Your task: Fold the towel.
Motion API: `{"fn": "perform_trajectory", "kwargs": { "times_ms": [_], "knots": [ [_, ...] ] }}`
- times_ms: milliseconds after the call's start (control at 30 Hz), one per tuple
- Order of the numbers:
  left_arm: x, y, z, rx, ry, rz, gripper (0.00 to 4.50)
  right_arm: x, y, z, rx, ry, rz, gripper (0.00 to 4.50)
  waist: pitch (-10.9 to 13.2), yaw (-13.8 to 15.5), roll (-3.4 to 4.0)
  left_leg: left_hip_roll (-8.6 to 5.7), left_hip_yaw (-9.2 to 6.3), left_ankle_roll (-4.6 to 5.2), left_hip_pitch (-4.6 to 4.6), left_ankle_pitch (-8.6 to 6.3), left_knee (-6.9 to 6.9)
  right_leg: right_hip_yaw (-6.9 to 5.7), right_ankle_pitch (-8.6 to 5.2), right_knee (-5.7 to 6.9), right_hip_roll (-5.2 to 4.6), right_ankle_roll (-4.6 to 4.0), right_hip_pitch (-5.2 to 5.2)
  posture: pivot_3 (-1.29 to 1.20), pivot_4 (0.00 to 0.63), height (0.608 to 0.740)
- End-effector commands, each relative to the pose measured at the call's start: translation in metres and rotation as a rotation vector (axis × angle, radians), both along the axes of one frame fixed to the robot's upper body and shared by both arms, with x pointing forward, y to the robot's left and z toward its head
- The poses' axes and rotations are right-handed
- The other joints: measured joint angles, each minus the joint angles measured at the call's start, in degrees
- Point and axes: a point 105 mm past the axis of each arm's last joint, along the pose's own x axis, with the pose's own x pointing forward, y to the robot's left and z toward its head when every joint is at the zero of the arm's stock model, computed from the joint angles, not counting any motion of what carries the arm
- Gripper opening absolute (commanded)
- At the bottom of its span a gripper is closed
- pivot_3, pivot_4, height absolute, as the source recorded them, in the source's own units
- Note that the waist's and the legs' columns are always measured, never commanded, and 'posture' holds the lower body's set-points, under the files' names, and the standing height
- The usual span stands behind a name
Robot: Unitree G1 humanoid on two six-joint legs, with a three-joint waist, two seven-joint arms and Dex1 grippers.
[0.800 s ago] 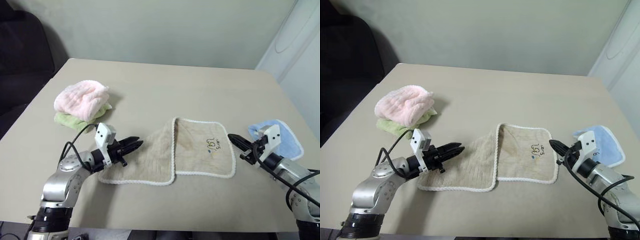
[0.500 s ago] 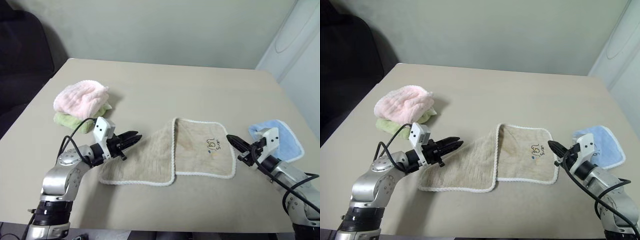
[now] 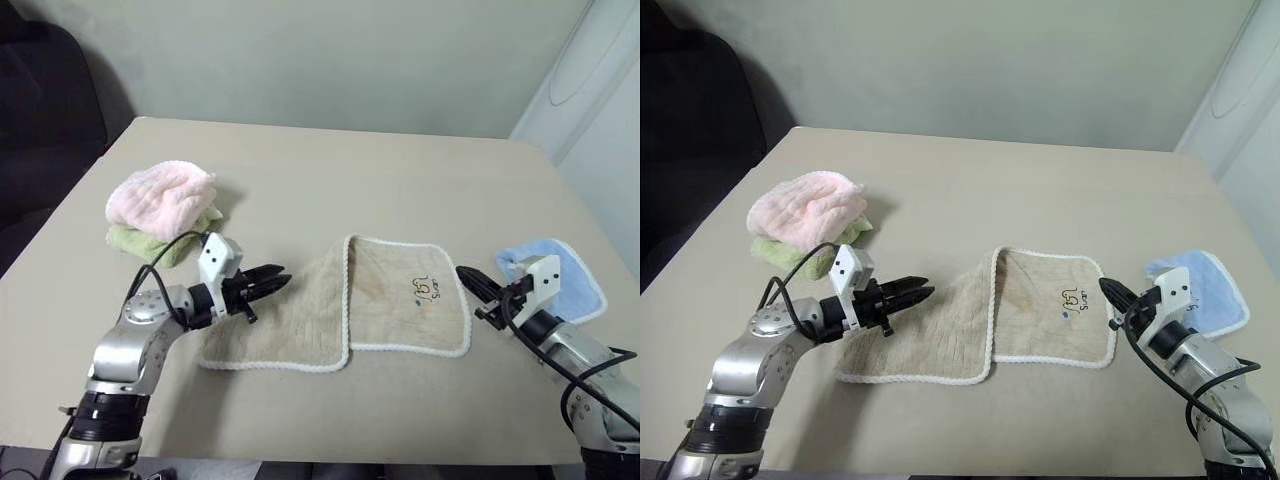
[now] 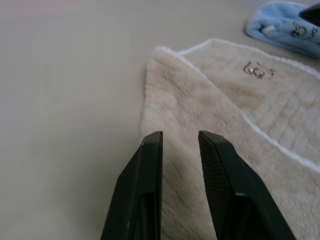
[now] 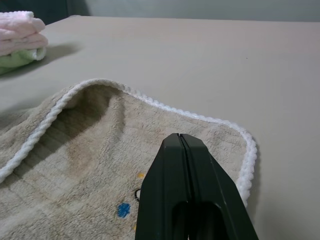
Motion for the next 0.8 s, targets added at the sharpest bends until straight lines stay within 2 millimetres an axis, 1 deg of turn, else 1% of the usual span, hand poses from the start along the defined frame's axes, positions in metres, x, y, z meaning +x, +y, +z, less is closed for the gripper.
{"fn": "perform_trajectory", "kwargs": {
  "times_ms": [33,133,200,267,367,400,433,500,533,633,667,800],
  "knots": [
    [-0.008,-0.005,0.016,0.043,-0.081,-0.040,1.26,0.008,0.011,0.012,-0.015,-0.048,0.062,0.04,0.0,-0.1,0.00,0.00,0.00,0.00,0.00,0.00,0.00,0.00,0.00,0.00,0.01,0.00,-0.01,0.00,0.150,0.740],
    [-0.020,-0.015,0.021,0.067,-0.104,-0.141,1.26,0.021,0.013,0.017,-0.033,-0.070,0.072,0.04,0.0,-0.1,0.01,0.02,-0.03,-0.04,0.00,0.03,-0.01,0.00,0.00,0.01,0.04,0.00,-0.02,0.00,0.150,0.740],
    [-0.026,-0.022,0.022,0.080,-0.113,-0.208,1.26,0.024,0.011,0.020,-0.029,-0.084,0.058,0.04,0.0,-0.1,0.02,0.01,-0.03,-0.03,0.00,0.05,0.00,0.01,0.02,0.01,0.03,-0.03,-0.02,0.00,0.150,0.740],
    [-0.033,-0.031,0.023,0.104,-0.110,-0.302,1.26,0.020,0.013,0.021,-0.022,-0.091,0.058,0.04,0.0,0.3,0.05,0.00,-0.09,-0.01,-0.02,0.05,0.00,0.01,0.12,0.01,0.02,-0.20,0.00,0.00,0.150,0.740],
    [-0.043,-0.039,0.021,0.139,-0.090,-0.438,1.26,0.013,0.012,0.017,-0.019,-0.087,0.045,0.04,0.0,0.6,0.04,0.01,-0.17,-0.01,-0.03,0.00,-0.05,-0.04,0.12,0.01,0.02,-0.20,0.02,0.00,0.150,0.740],
    [-0.047,-0.042,0.019,0.139,-0.067,-0.488,1.61,0.011,0.011,0.017,-0.018,-0.085,0.035,0.00,0.0,0.6,0.05,0.01,-0.17,-0.01,-0.04,-0.02,-0.05,-0.05,0.12,0.01,0.02,-0.20,0.01,0.00,0.150,0.740],
    [-0.050,-0.044,0.019,0.137,-0.051,-0.523,1.81,0.010,0.009,0.016,-0.017,-0.083,0.027,0.00,0.0,0.5,0.04,0.00,-0.15,-0.02,-0.03,-0.03,-0.04,-0.04,0.12,0.00,0.02,-0.20,0.01,0.00,0.150,0.740],
    [-0.061,-0.050,0.017,0.177,-0.037,-0.660,2.49,0.005,0.007,0.016,-0.014,-0.080,0.005,0.00,0.0,0.4,0.05,-0.01,-0.13,-0.02,-0.05,-0.03,-0.02,-0.03,0.14,0.00,0.01,-0.23,0.00,0.00,0.150,0.740],
    [-0.063,-0.052,0.017,0.195,-0.037,-0.699,2.82,0.003,0.006,0.017,-0.014,-0.079,-0.001,0.00,0.0,0.3,0.07,-0.01,-0.14,-0.02,-0.05,-0.03,0.00,-0.04,0.14,0.00,0.01,-0.23,-0.01,0.00,0.150,0.740],
    [-0.062,-0.060,0.009,0.305,-0.088,-0.794,3.94,-0.002,0.006,0.017,-0.019,-0.076,-0.017,0.00,0.0,0.2,0.09,-0.01,-0.13,-0.02,-0.05,-0.03,0.01,-0.02,0.08,-0.01,0.00,-0.13,-0.01,0.00,0.150,0.740],
    [-0.062,-0.062,0.006,0.335,-0.103,-0.825,4.29,-0.004,0.005,0.017,-0.020,-0.077,-0.027,0.00,0.0,0.2,0.09,0.00,-0.13,-0.02,-0.05,-0.03,0.03,-0.01,-0.06,-0.01,0.00,0.09,-0.02,0.00,0.150,0.740],
    [-0.058,-0.069,-0.008,0.432,-0.129,-0.890,4.29,-0.011,0.002,0.020,-0.019,-0.079,-0.057,0.00,-0.1,0.2,0.15,0.01,-0.14,-0.02,-0.07,-0.02,0.02,-0.01,-0.14,-0.01,0.00,0.23,-0.02,0.00,0.150,0.740]
  ]
}}
